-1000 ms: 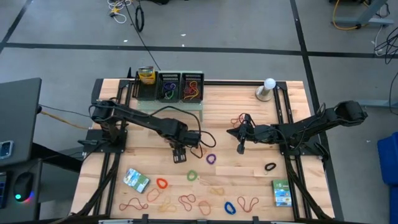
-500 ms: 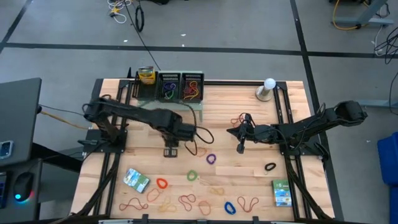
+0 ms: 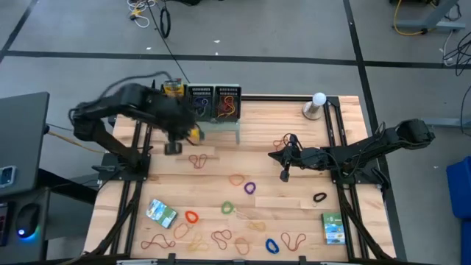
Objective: Pick & Place Office Desk Supplies
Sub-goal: Put the crayon box into the left black bin on the shelf
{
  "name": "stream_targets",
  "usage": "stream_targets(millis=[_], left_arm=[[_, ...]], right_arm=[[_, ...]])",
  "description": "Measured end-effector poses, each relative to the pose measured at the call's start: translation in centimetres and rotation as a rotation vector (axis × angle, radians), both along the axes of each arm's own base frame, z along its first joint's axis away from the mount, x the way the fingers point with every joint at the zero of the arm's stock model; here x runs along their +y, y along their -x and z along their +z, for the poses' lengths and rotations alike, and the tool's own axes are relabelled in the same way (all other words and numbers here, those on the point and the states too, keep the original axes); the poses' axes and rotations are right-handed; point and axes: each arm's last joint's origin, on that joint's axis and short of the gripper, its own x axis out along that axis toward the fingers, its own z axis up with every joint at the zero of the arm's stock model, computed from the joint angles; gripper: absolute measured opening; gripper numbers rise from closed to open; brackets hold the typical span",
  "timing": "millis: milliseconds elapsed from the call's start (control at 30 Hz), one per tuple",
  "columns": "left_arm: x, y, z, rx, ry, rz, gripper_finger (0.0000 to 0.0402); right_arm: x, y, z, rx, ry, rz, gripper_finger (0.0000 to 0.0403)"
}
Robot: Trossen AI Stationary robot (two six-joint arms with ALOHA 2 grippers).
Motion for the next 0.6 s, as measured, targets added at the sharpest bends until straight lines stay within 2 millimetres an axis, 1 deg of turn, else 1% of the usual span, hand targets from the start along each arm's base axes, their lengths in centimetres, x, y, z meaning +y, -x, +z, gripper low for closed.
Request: stream_targets(millis=[67,200,333,600], left_arm=[[1.0,1.2,0.5,-0.024,-0.017,0.027,0.0098],[3.0,2.8,1.3,-0.048,-0.058,0.078,0.0098],[5.0,3.8,1.5,-0.029,-0.108,0.097,0.0098],[9.4,5.5,1.4,0.068,-0.191,0.145,0.0098]], right_arm=[[0.0,0.0,0.0,-0.002,-0.002,0.003,0.0016],[0.0,0.0,0.1,-0.009,-0.005,0.005,0.0016],[0.0,-0.1,0.1,-0.013,-0.005,0.005,0.0016],[0.0,-0.1,0.1,-0.014,-0.005,0.005,0.0016]])
